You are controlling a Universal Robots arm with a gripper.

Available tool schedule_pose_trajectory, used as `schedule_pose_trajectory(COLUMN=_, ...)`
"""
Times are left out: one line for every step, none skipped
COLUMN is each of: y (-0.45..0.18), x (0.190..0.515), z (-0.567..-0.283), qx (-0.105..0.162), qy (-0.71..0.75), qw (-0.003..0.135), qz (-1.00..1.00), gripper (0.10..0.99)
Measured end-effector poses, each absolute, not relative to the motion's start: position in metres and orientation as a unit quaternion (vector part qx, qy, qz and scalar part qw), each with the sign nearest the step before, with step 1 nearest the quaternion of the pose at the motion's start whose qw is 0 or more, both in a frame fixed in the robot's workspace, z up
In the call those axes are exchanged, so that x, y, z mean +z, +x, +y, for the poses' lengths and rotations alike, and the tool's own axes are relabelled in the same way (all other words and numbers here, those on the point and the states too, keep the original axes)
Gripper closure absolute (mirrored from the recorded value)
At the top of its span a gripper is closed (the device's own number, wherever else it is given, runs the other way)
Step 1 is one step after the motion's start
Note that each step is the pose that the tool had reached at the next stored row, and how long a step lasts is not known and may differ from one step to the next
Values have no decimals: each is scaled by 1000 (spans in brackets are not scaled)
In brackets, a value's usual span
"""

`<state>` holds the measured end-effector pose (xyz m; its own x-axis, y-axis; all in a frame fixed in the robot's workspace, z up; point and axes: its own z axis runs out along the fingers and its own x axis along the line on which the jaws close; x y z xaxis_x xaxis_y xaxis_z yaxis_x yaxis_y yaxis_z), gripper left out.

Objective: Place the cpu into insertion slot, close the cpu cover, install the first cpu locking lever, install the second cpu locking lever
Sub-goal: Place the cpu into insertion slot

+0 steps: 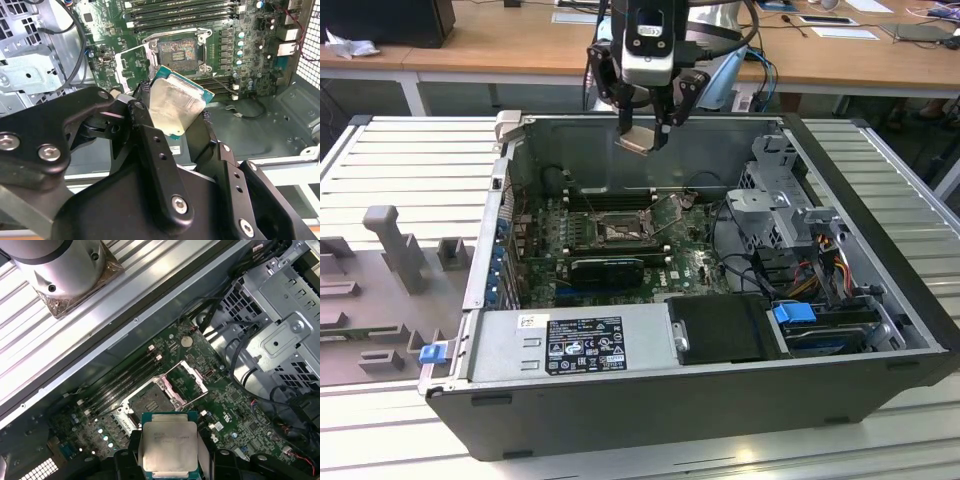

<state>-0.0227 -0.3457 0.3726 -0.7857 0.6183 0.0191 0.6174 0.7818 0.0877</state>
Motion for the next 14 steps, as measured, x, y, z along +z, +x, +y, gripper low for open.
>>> schedule_pose_trajectory(y=-23, x=373, z=-346, qx=45, qy=329, qw=5, qz=943, gripper=561)
schedule_pose_trajectory(y=-23, x=373, z=-346, qx=45, qy=330, qw=5, qz=943, gripper=561)
schedule_pose_trajectory(y=-23, x=373, z=-346, qx=45, qy=334, qw=6, qz=942, gripper=561)
schedule_pose_trajectory(y=-23, x=372, z=-346, qx=45, qy=336, qw=6, qz=941, gripper=561)
schedule_pose_trajectory(y=-23, x=372, z=-346, qx=45, qy=339, qw=6, qz=940, gripper=561)
schedule_pose_trajectory(y=-23, x=372, z=-346, qx=45, qy=342, qw=6, qz=939, gripper=561)
schedule_pose_trajectory(y=-23, x=372, z=-346, qx=45, qy=345, qw=6, qz=938, gripper=561)
schedule_pose_trajectory(y=-23, x=372, z=-346, qx=44, qy=348, qw=6, qz=936, gripper=561)
schedule_pose_trajectory(y=-23, x=372, z=-346, qx=44, qy=351, qw=6, qz=935, gripper=561)
schedule_pose_trajectory(y=-23, x=372, z=-346, qx=44, qy=355, qw=7, qz=934, gripper=561)
schedule_pose_trajectory(y=-23, x=372, z=-346, qx=44, qy=360, qw=7, qz=932, gripper=561)
schedule_pose_trajectory(y=-23, x=372, z=-346, qx=44, qy=366, qw=7, qz=929, gripper=561)
schedule_pose_trajectory(y=-23, x=372, z=-346, qx=44, qy=374, qw=8, qz=926, gripper=561)
schedule_pose_trajectory(y=-23, x=372, z=-346, qx=44, qy=381, qw=8, qz=923, gripper=561)
